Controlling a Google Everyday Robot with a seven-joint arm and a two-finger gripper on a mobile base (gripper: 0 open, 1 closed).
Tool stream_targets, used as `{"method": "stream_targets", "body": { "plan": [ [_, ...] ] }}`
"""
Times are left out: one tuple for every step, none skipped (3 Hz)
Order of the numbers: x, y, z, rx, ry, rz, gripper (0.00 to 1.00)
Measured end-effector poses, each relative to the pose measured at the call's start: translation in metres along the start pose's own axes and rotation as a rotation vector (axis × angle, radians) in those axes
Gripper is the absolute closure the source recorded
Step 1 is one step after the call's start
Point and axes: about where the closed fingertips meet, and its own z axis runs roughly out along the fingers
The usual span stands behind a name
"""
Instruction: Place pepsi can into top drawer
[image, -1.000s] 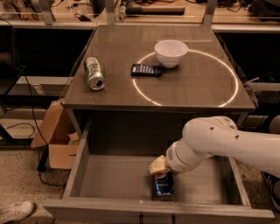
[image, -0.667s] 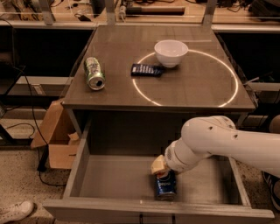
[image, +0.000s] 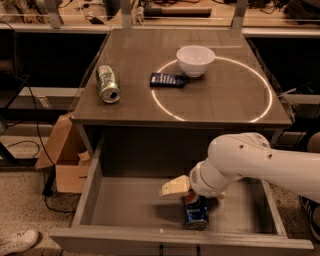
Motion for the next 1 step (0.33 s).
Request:
{"method": "stream_targets", "body": {
  "plan": [
    [0.0, 0.0, 0.0, 0.0, 0.0, 0.0, 0.0]
  ]
}}
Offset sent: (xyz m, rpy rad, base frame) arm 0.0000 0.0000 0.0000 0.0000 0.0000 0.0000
